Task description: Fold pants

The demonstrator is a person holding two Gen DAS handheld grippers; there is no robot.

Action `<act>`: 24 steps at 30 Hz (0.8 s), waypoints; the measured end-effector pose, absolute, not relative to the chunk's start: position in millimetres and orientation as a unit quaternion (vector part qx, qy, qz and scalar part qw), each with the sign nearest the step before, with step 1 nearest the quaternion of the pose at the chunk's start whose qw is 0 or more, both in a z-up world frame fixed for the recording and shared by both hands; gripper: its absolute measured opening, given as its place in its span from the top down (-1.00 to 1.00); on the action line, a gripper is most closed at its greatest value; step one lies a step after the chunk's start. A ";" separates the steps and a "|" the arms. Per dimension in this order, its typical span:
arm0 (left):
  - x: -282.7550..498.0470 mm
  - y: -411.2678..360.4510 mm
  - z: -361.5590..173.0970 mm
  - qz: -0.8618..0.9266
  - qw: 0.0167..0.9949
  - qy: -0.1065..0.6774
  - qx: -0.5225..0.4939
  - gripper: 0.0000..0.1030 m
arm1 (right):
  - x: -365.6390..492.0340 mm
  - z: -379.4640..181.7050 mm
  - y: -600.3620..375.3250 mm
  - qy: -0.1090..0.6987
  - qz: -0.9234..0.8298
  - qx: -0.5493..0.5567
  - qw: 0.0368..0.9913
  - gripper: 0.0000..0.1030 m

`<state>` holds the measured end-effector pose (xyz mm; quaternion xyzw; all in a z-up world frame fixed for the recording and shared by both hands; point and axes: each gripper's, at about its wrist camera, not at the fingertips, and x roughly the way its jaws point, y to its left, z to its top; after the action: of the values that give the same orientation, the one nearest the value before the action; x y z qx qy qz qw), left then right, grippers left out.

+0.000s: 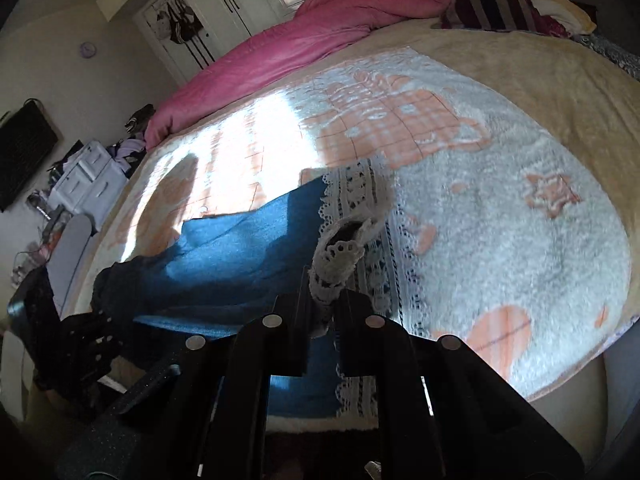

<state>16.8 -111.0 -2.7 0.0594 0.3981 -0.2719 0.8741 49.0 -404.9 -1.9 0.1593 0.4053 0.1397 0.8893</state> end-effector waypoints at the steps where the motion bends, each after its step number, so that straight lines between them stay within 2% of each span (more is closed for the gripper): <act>1: 15.7 -112.2 -3.6 -0.273 0.872 0.400 0.064 0.89 | 41.7 -7.3 -405.8 0.410 0.138 0.163 0.887 0.91; 5: 15.6 -118.3 -15.4 -0.273 0.860 0.423 0.081 0.89 | 24.8 -29.9 -407.3 0.435 0.131 0.166 0.875 0.91; 9: 12.7 -125.8 -24.0 -0.279 0.851 0.434 0.100 0.89 | 18.0 -44.3 -414.8 0.446 0.118 0.181 0.868 0.76; 12: 11.5 -124.5 -29.8 -0.279 0.847 0.442 0.100 0.89 | 15.3 -43.3 -426.4 0.437 0.104 0.198 0.871 0.40; 14: 11.6 -125.5 -32.5 -0.278 0.844 0.446 0.105 0.89 | 19.5 -46.0 -434.0 0.440 0.098 0.215 0.866 0.46; 15: 11.3 -126.4 -32.6 -0.278 0.843 0.447 0.106 0.89 | 21.9 -49.1 -436.7 0.446 0.101 0.219 0.862 0.83; 16: 11.1 -126.7 -33.9 -0.276 0.840 0.454 0.109 0.90 | 22.5 -50.8 -438.1 0.450 0.102 0.217 0.860 0.86; 21: 2.7 -128.5 -38.2 -0.283 0.833 0.461 0.117 0.93 | 15.2 -57.2 -436.4 0.458 0.089 0.174 0.867 0.84; 24: 3.8 -129.2 -39.2 -0.284 0.831 0.464 0.119 0.93 | 18.5 -69.1 -433.0 0.466 0.077 0.147 0.869 0.65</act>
<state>3.8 -129.2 -39.2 0.1187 0.4642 -0.2836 0.8307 18.5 -433.0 -69.1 0.1469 0.4664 0.0772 0.8689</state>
